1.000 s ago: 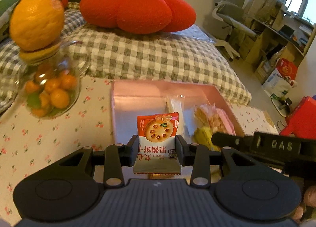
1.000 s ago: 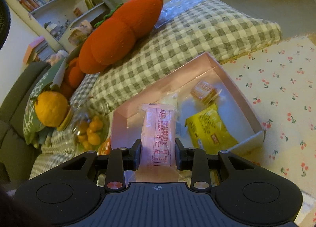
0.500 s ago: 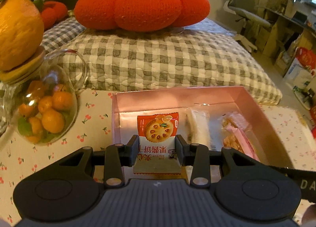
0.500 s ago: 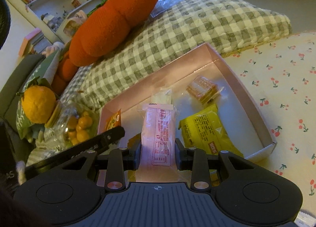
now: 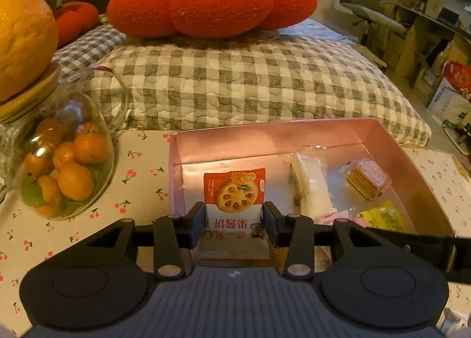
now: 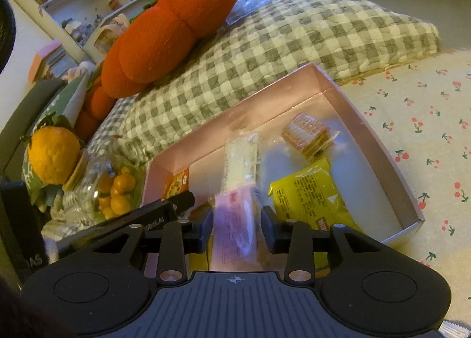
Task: Organize snacks
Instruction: 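Lower both held packets into the pink box and open both tools, then lift both tools out of the box and move over the remaining snacks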
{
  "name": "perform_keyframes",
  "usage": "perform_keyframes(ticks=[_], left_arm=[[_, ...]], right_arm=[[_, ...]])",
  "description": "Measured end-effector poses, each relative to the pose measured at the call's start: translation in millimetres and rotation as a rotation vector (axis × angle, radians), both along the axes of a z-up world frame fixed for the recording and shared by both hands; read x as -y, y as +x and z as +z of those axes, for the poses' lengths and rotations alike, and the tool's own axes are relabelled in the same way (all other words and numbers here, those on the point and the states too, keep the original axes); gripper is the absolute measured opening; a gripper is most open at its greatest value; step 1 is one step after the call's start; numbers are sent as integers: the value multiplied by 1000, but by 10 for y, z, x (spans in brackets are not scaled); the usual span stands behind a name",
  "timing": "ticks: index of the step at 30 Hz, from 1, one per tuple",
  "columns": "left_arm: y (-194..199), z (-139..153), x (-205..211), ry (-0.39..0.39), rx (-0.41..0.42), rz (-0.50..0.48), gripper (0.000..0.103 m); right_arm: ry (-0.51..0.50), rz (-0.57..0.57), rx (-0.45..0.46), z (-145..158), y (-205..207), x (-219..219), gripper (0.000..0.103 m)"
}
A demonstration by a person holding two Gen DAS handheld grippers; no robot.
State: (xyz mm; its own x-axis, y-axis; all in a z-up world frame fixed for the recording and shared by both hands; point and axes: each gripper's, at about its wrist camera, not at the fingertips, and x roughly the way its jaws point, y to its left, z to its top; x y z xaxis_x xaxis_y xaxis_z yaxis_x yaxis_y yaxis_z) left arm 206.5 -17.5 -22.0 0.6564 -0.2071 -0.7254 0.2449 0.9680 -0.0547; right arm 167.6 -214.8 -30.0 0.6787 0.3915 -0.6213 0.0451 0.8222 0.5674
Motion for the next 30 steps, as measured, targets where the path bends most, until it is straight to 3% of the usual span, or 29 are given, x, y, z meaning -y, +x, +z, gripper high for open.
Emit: perform_keyframes(ticks=[4, 24, 30], left_arm=[[-31, 29, 9, -7, 9, -8, 59], [-386, 293, -139, -76, -4, -47, 79], [-600, 345, -201, -80, -15, -44, 85]], right_arm=[[-13, -11, 4, 37, -38, 24, 53], [-35, -74, 22, 427, -502, 201, 73], [-50, -85, 30, 538, -714, 234, 74]])
